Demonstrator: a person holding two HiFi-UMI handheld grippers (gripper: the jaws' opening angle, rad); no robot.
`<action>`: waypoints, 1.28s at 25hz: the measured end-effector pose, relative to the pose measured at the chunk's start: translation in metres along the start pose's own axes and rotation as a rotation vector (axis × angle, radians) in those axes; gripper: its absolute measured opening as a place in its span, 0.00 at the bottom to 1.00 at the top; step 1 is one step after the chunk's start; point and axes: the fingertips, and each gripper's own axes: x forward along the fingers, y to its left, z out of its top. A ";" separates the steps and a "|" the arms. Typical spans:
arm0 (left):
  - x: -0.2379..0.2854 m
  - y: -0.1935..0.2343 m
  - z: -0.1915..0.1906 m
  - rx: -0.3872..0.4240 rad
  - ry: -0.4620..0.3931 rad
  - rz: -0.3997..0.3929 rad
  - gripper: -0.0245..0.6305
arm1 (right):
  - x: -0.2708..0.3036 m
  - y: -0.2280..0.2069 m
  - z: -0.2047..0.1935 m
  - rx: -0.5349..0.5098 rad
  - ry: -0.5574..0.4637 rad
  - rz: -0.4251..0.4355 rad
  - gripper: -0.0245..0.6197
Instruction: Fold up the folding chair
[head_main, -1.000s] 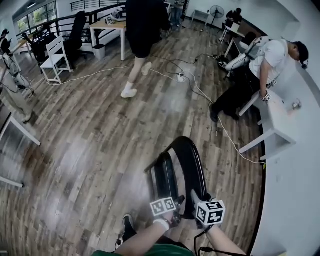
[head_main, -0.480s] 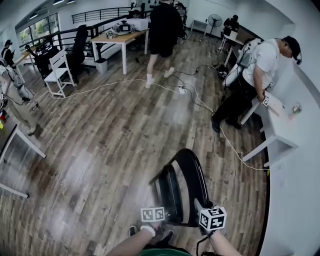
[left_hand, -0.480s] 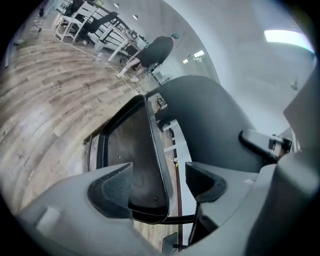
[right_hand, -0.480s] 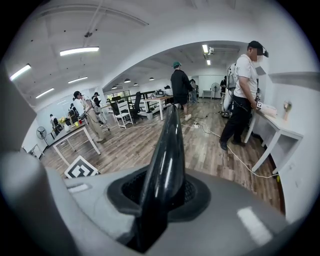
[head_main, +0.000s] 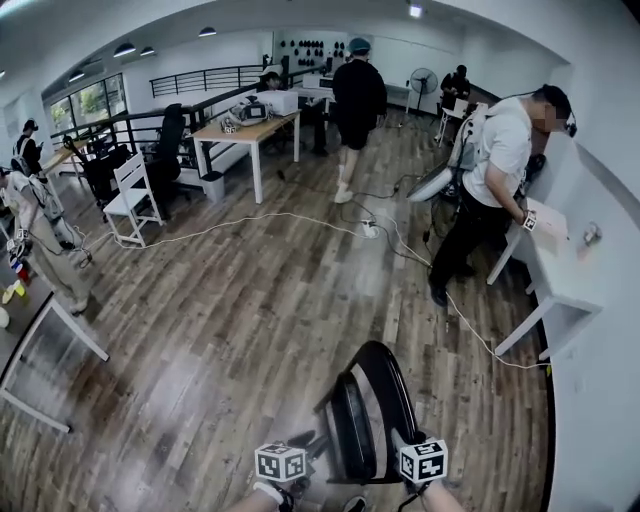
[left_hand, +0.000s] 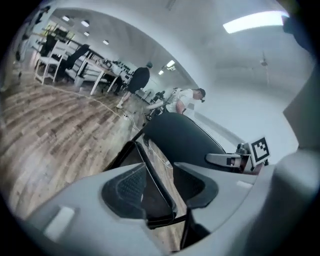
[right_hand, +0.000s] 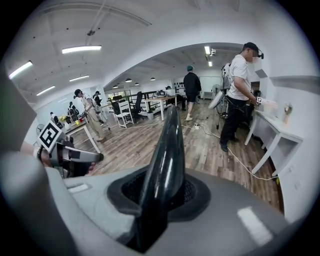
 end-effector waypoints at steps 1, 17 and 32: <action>-0.009 -0.004 0.008 0.060 -0.010 0.011 0.30 | -0.001 0.001 -0.001 0.001 -0.003 -0.001 0.18; -0.091 -0.027 0.082 0.210 -0.228 0.123 0.25 | -0.008 -0.007 -0.009 -0.004 -0.002 -0.007 0.18; -0.105 -0.062 0.117 0.226 -0.336 0.093 0.25 | -0.008 -0.024 -0.011 -0.005 0.003 -0.012 0.18</action>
